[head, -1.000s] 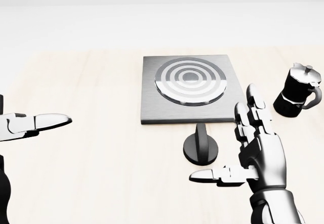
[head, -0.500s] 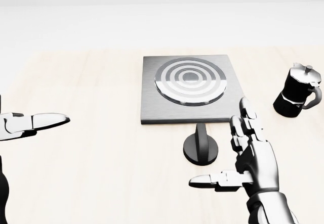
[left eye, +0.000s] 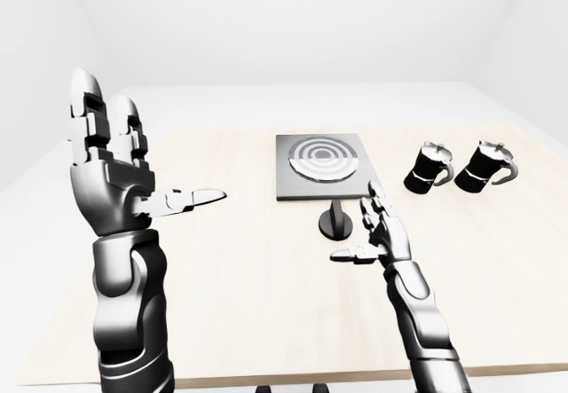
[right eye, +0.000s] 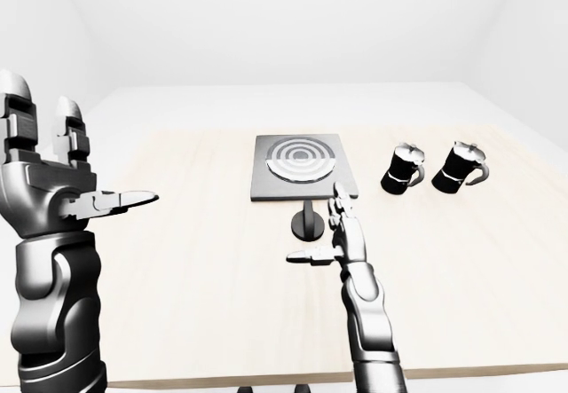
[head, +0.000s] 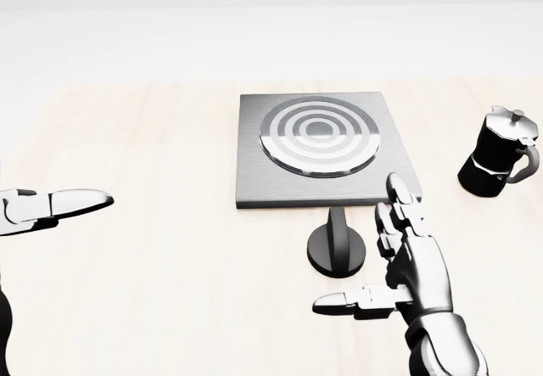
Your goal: Turn off the stove.
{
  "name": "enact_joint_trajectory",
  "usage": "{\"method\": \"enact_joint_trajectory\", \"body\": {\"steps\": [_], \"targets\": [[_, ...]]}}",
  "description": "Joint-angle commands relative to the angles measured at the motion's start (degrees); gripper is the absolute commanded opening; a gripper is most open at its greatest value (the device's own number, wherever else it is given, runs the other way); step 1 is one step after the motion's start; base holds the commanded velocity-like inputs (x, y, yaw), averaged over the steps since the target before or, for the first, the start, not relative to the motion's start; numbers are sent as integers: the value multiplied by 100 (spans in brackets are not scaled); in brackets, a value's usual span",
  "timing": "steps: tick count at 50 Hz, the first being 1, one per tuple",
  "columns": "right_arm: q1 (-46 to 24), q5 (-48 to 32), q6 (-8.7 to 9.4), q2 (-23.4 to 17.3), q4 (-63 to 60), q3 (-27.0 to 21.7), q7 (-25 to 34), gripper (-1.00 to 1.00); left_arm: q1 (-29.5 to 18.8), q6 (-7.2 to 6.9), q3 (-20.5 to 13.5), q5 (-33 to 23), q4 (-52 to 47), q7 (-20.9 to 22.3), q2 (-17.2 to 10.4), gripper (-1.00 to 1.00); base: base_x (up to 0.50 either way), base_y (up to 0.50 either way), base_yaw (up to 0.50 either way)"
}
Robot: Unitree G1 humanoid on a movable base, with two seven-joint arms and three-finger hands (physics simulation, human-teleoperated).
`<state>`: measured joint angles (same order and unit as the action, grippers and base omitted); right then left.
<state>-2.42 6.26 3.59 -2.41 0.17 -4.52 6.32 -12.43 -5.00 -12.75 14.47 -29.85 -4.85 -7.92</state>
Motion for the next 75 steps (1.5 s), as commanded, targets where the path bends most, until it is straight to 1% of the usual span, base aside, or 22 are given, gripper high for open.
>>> {"method": "enact_joint_trajectory", "body": {"steps": [1, 12, 16, 23, 24, 28, 34, 40, 41, 64, 75], "targets": [[-467, -64, -336, -121, 889, -45, 174, 100, 26, 0, -47, 21, -37, -11, -23, 100, 0, 0, 0], [-528, -85, -381, -122, 1012, -32, 183, 100, -3, 0, -87, 48, -3, -11, -51, 100, 0, 0, 0], [-550, -93, -472, -125, 1151, -32, 196, 100, -8, 0, -104, 68, -16, -13, -66, 100, 0, 0, 0], [-586, -86, -567, -142, 1323, -52, 202, 100, 8, 0, -132, 84, -54, -16, -84, 100, 0, 0, 0], [-592, -88, -608, -147, 1377, -57, 205, 100, 9, 0, -137, 89, -53, -15, -84, 100, 0, 0, 0], [-609, -84, -619, -162, 1414, -68, 202, 100, 14, 0, -136, 89, -78, -17, -87, 100, 0, 0, 0], [-619, -97, -777, -180, 1624, -84, 210, 100, 30, 0, -142, 85, -77, -11, -82, 100, 0, 0, 0], [-602, -114, -820, -155, 1683, -47, 208, 100, 43, 0, -146, 85, -93, -10, -79, 100, 0, 0, 0], [-598, -120, -853, -145, 1722, -34, 215, 100, 52, 0, -145, 78, -84, -7, -76, 100, 0, 0, 0], [-736, -164, -859, -109, 2086, 43, 265, 100, 40, 0, -176, 93, -81, -13, -97, 100, 0, 0, 0], [-708, -139, -859, -127, 2059, 10, 279, 100, 40, 0, -175, 94, -95, -20, -99, 100, 0, 0, 0]]}}
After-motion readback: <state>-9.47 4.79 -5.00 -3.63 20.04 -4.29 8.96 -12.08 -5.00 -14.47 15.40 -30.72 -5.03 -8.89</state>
